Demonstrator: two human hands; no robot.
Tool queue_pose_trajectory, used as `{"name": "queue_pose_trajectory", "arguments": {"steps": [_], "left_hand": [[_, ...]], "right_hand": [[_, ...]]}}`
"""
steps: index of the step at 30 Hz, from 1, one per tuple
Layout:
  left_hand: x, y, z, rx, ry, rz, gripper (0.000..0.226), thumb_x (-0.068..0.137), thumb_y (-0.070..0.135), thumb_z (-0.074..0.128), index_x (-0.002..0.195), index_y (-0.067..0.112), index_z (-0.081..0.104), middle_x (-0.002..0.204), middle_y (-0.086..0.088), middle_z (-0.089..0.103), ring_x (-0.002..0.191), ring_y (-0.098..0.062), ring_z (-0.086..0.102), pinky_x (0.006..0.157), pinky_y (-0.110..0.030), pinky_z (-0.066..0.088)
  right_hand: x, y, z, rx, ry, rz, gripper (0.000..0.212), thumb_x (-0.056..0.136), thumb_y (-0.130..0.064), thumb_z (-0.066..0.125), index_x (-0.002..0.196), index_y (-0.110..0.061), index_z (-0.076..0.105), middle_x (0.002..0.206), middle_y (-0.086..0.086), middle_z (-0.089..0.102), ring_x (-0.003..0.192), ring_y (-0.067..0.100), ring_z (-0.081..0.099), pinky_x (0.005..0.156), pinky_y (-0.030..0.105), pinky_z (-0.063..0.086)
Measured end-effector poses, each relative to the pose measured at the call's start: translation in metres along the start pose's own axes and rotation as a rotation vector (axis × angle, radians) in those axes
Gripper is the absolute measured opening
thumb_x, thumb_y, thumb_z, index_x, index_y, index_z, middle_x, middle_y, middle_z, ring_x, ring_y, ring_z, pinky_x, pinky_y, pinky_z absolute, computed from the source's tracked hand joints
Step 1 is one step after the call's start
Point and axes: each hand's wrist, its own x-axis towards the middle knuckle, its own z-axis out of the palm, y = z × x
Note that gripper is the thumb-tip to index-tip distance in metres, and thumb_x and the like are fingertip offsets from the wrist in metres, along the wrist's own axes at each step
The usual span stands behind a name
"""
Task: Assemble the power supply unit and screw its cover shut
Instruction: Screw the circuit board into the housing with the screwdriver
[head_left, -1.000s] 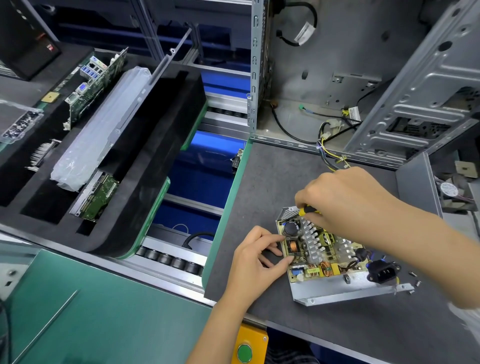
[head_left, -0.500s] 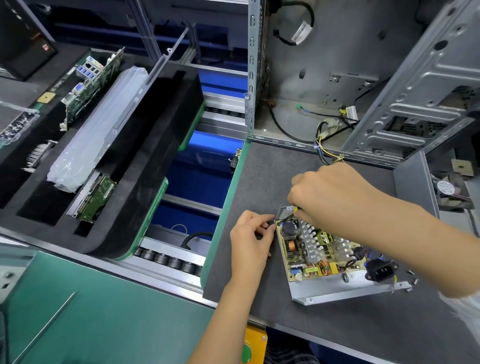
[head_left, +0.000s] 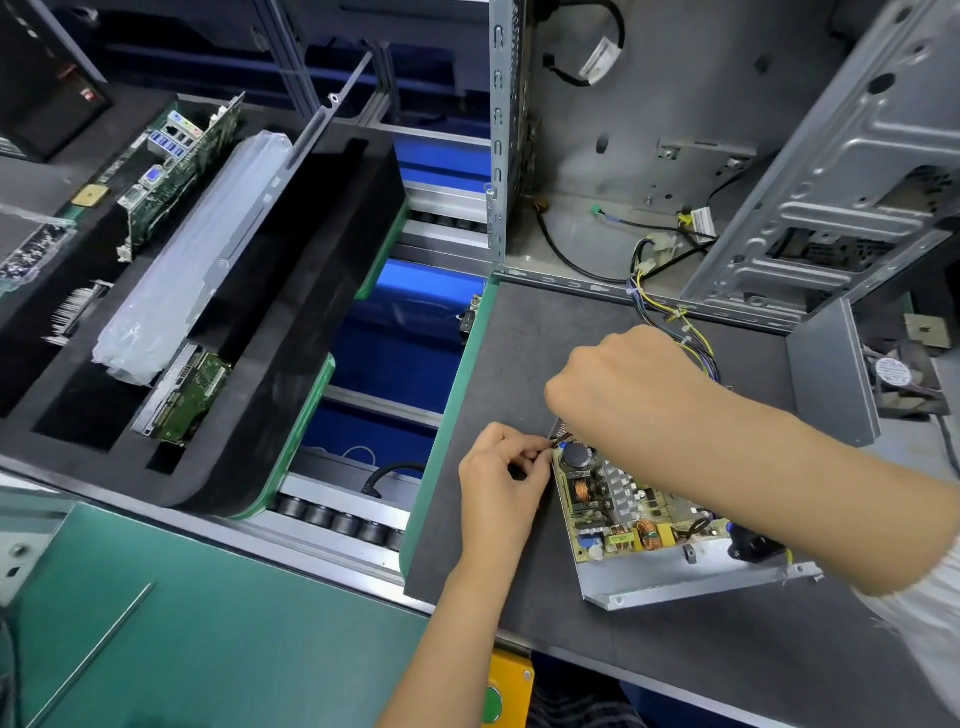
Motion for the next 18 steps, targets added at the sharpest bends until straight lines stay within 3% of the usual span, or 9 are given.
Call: {"name": "queue_pose_trajectory", "arguments": {"steps": [5,10,13,15,18], "left_hand": [[-0.003,0.0,0.001,0.002,-0.001,0.007,0.015,0.079,-0.003,0.074,0.085,0.01,0.077,0.077,-0.001,0.06,0.069,-0.005,0.055,0.067,-0.007,0.042],[-0.002,0.001,0.001,0.011,0.005,0.011,0.015,0.079,-0.004,0.074,0.084,0.01,0.077,0.077,0.0,0.06,0.069,-0.002,0.055,0.067,-0.007,0.042],[-0.004,0.002,0.0,0.016,0.02,0.011,0.014,0.079,-0.004,0.074,0.082,0.01,0.077,0.074,0.008,0.056,0.068,0.001,0.054,0.064,-0.007,0.042],[-0.005,0.002,0.0,0.025,0.032,0.009,0.013,0.079,-0.003,0.074,0.08,0.01,0.077,0.072,0.017,0.05,0.067,0.003,0.053,0.059,-0.01,0.045],[-0.003,0.003,-0.001,0.033,0.018,0.014,0.013,0.079,-0.002,0.075,0.08,0.01,0.077,0.071,0.018,0.049,0.068,0.003,0.054,0.059,-0.008,0.044]], "right_hand": [[0.004,-0.002,-0.004,0.012,-0.058,-0.036,0.039,0.085,-0.006,0.055,0.061,-0.015,0.025,0.066,0.002,0.025,0.049,0.015,0.024,0.043,0.027,0.016],[0.004,0.002,-0.008,0.037,-0.061,-0.075,0.04,0.082,-0.003,0.057,0.064,-0.012,0.023,0.069,0.003,0.027,0.058,0.019,0.032,0.043,0.027,0.015],[0.007,-0.001,-0.009,-0.013,-0.027,-0.073,0.039,0.084,-0.005,0.055,0.061,-0.015,0.025,0.063,-0.001,0.032,0.066,0.022,0.037,0.045,0.026,0.016],[0.01,-0.006,-0.009,-0.037,-0.037,-0.056,0.037,0.086,-0.006,0.054,0.06,-0.015,0.029,0.06,-0.001,0.031,0.064,0.02,0.038,0.046,0.025,0.018],[0.007,-0.009,-0.002,0.008,-0.083,-0.02,0.034,0.086,-0.005,0.052,0.061,-0.014,0.03,0.067,0.004,0.028,0.057,0.016,0.036,0.044,0.025,0.02]]}}
